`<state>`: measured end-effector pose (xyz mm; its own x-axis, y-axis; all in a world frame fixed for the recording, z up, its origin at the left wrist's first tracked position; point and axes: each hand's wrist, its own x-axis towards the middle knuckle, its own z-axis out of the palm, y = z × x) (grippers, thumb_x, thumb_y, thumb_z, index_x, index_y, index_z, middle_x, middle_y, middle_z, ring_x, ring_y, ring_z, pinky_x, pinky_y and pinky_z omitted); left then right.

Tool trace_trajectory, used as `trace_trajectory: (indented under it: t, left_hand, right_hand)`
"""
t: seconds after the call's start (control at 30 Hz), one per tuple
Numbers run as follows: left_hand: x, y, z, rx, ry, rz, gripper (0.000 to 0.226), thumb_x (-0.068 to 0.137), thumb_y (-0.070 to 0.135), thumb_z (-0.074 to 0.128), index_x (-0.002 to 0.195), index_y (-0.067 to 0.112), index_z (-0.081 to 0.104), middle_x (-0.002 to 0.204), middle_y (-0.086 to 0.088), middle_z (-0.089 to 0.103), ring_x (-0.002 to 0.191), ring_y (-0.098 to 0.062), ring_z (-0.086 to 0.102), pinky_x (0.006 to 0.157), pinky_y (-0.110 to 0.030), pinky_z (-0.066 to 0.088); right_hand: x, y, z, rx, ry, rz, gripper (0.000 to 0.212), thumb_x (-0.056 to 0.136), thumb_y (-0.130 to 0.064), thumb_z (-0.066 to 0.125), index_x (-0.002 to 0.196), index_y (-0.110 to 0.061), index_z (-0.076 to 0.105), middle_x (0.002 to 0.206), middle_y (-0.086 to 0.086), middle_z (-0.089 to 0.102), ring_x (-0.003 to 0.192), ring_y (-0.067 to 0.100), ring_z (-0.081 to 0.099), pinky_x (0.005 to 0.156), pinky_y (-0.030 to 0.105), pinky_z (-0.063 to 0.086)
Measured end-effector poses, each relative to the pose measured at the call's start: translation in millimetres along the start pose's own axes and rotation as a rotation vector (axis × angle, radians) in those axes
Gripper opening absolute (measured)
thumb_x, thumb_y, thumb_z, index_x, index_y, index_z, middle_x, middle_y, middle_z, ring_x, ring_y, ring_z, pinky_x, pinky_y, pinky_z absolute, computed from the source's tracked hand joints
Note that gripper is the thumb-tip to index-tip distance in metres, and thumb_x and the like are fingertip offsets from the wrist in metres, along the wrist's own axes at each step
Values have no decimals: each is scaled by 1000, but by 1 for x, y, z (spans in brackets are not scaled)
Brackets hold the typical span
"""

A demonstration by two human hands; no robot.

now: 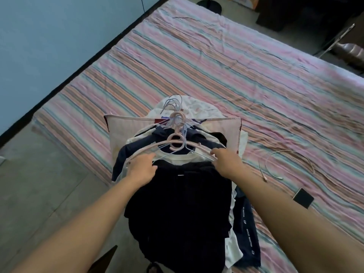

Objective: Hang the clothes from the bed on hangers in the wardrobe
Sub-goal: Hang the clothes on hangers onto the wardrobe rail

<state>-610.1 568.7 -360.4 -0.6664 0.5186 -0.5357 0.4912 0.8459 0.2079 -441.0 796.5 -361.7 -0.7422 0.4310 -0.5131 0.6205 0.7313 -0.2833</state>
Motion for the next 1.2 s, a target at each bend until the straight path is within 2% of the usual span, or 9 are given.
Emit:
trace_trajectory:
  t: [0.3, 0.4, 0.5, 0.6, 0.7, 0.87, 0.97, 1.1, 1.2]
  left_hand:
    - [33, 3, 41, -32, -53, -15, 33, 92, 28, 61, 124, 20, 57, 120, -8, 66, 111, -31, 60, 93, -44, 49]
    - [36, 4, 47, -78, 2, -52, 12, 94, 27, 59, 104, 21, 64, 104, -6, 69, 100, -29, 62, 83, -38, 49]
    - [31, 5, 44, -102, 60, -91, 9, 94, 25, 58, 90, 21, 66, 94, -5, 70, 94, -31, 62, 78, -36, 46]
    - [19, 3, 34, -180, 98, -85, 8, 93, 26, 60, 86, 25, 64, 91, -3, 70, 93, -29, 62, 79, -37, 48]
    - [3, 0, 18, -231, 161, -54, 9, 94, 26, 59, 86, 24, 63, 89, -1, 69, 89, -26, 62, 76, -36, 46]
    - [-36, -11, -14, -275, 244, -4, 7, 93, 28, 61, 86, 28, 63, 84, 7, 68, 83, -24, 62, 74, -36, 51]
    - [-68, -18, -31, -322, 307, 33, 7, 93, 25, 62, 87, 28, 63, 79, 8, 65, 78, -20, 60, 69, -33, 49]
    - [-119, -34, -48, -358, 443, 58, 11, 90, 25, 68, 81, 31, 64, 72, 8, 61, 72, -20, 59, 67, -30, 45]
    - [-165, -48, -59, -386, 518, 88, 10, 88, 21, 69, 81, 27, 68, 67, 10, 61, 70, -21, 60, 66, -30, 46]
  right_hand:
    - [29, 23, 41, 89, -65, 12, 33, 95, -23, 60, 128, -21, 60, 126, 4, 63, 113, 28, 61, 88, 36, 47]
    - [31, 26, 46, 113, -25, 4, 6, 96, -23, 59, 102, -23, 62, 110, 2, 63, 102, 26, 62, 76, 31, 41]
    - [27, 24, 46, 157, 9, 11, 15, 97, -15, 53, 87, -25, 49, 93, -2, 58, 87, 24, 59, 71, 32, 41]
    - [16, 21, 39, 227, 41, 39, 18, 97, -12, 47, 89, -28, 46, 82, -6, 60, 75, 22, 58, 72, 44, 53]
    - [3, 14, 27, 273, 78, 11, 20, 97, -10, 47, 89, -28, 45, 81, -4, 62, 74, 23, 58, 72, 47, 54]
    - [-23, -9, -5, 371, 198, -89, 17, 98, -11, 52, 100, -20, 66, 94, 3, 68, 85, 24, 59, 74, 36, 49]
    - [-49, -25, -26, 375, 258, -167, 17, 96, -7, 57, 97, -15, 72, 88, 1, 68, 81, 21, 60, 69, 30, 42]
    - [-90, -50, -44, 350, 327, -265, 15, 95, -8, 60, 92, -18, 72, 83, 4, 71, 77, 22, 64, 70, 36, 50]
    - [-127, -70, -52, 327, 368, -326, 17, 96, -6, 59, 94, -16, 73, 73, -9, 64, 64, 7, 55, 63, 27, 43]
